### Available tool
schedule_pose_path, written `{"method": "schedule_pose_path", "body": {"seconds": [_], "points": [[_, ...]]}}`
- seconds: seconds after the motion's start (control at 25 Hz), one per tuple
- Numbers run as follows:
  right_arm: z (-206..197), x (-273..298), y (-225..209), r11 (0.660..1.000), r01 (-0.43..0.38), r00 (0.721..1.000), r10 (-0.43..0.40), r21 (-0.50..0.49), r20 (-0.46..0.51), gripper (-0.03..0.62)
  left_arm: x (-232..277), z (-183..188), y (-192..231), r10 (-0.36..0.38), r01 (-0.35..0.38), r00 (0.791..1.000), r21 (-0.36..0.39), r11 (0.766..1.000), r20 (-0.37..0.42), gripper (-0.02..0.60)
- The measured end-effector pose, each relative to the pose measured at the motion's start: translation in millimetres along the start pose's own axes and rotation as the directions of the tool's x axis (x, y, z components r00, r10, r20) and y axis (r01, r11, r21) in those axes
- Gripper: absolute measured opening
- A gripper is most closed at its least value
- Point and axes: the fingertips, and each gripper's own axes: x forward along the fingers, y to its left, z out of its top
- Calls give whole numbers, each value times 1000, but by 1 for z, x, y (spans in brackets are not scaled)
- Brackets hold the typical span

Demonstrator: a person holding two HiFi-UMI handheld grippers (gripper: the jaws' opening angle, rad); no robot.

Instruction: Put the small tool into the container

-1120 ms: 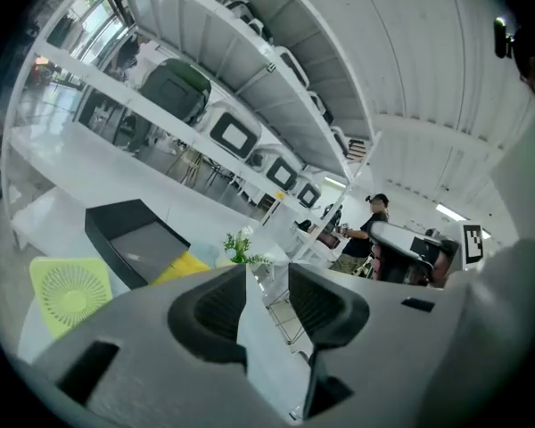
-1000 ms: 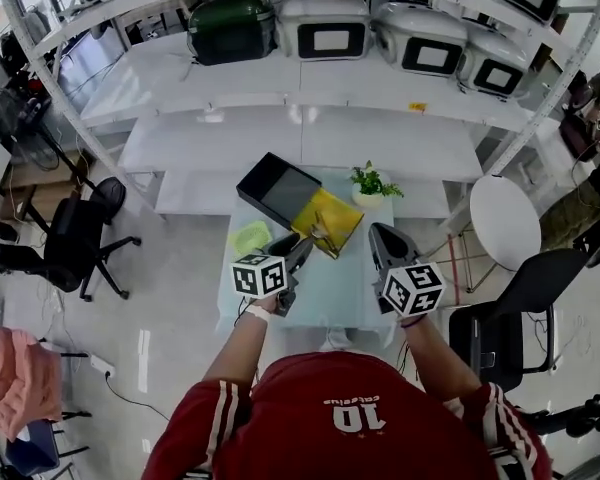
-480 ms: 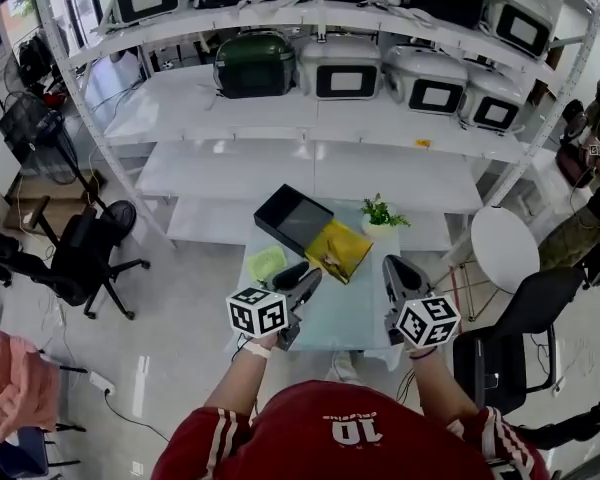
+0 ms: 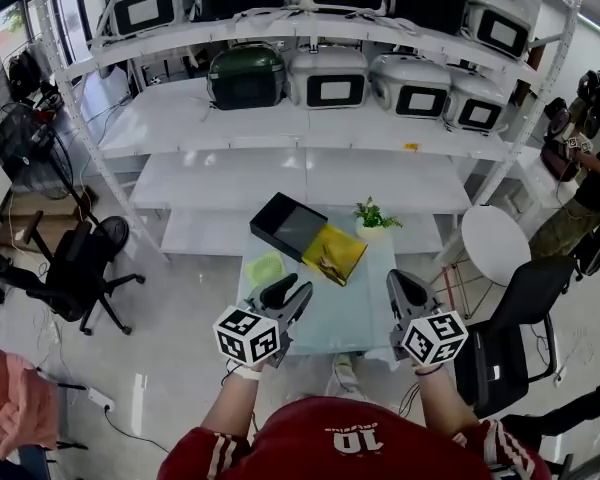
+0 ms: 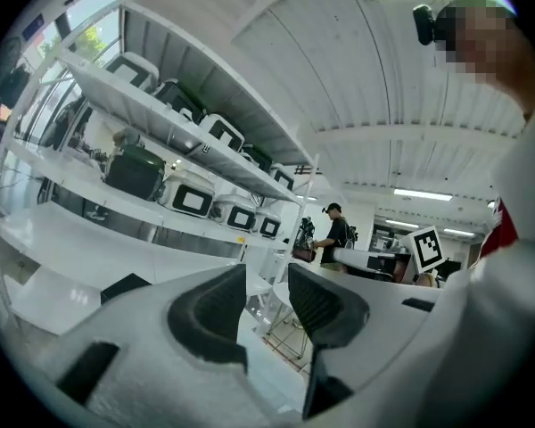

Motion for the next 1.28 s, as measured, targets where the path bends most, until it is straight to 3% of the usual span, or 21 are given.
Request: {"method": "schedule_pose_path", "body": {"seconds": [0.16, 0.48, 0.72, 1.0, 1.28], "points": [[13, -13, 3, 999, 21, 999, -21, -26, 30, 5, -17, 19, -10, 10, -13, 999, 69, 998, 40, 135], [29, -21, 7, 998, 40, 997, -37, -44, 69, 5, -43, 40, -6, 51, -61, 994, 118, 991, 93, 130], [43, -20, 15, 994, 44, 995, -35, -96, 91, 5, -61, 69, -5, 129, -165, 979, 235, 958, 159, 115], [52, -23, 21, 998, 40, 990, -33, -46, 139, 5, -84, 74, 4, 203, -248, 957, 219, 944, 207, 82], [54, -34, 27, 997, 50, 989, -41, -56, 145, 5, -100, 81, 3, 249, -313, 930, 225, 923, 269, 28]]}}
